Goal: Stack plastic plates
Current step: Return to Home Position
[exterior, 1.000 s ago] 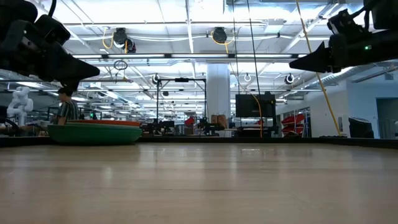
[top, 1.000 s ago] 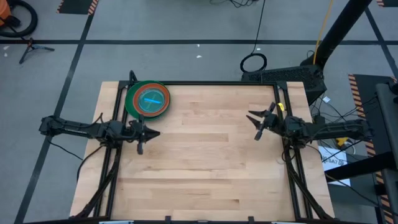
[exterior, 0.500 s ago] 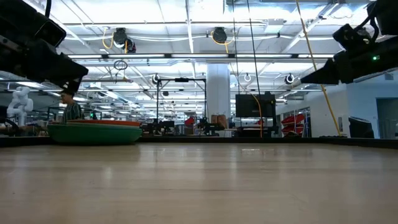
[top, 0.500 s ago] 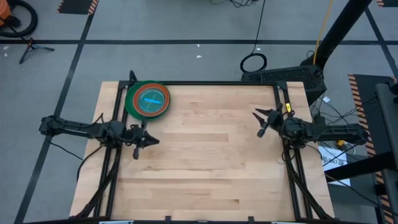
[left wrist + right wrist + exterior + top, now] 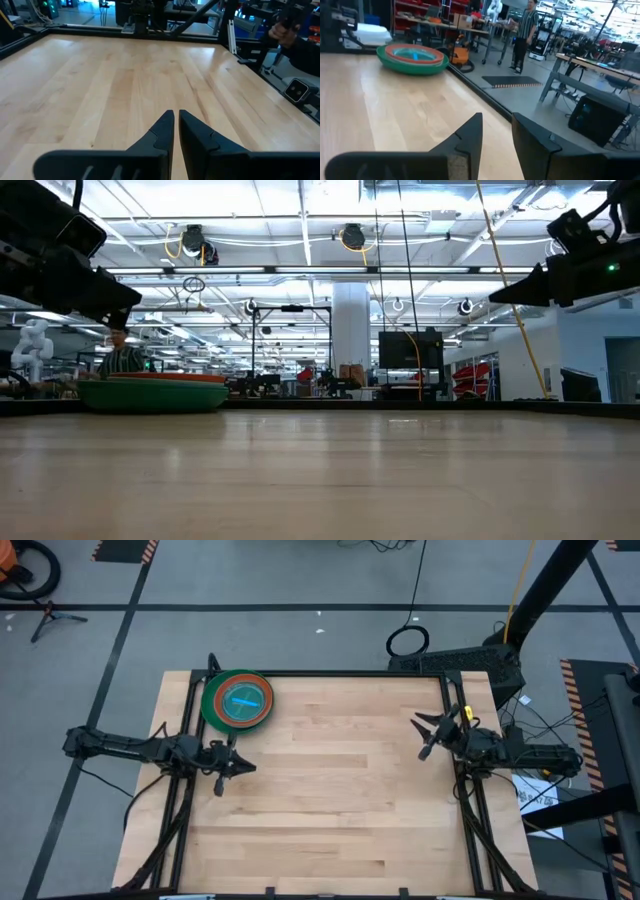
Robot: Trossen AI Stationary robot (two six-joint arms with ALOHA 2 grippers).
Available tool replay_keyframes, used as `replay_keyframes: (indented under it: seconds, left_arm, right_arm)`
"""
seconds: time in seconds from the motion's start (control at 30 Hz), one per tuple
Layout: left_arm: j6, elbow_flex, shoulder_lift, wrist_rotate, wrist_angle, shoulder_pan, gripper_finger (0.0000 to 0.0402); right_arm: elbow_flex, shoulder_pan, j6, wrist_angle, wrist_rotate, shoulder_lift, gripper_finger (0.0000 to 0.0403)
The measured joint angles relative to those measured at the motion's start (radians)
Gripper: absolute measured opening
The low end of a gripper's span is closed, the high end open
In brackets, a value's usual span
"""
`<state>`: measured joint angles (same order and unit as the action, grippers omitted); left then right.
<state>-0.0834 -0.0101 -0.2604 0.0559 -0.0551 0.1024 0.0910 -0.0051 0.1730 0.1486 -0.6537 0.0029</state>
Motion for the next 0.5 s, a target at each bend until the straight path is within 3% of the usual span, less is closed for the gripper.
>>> replay_keyframes:
  seconds: [0.5]
  left_arm:
    - [-0.013, 0.0, 0.0, -0.002, -0.002, 0.0, 0.0033]
  right_arm:
    - [-0.003, 0.0, -0.06, 0.023, 0.0, 0.003, 0.0098]
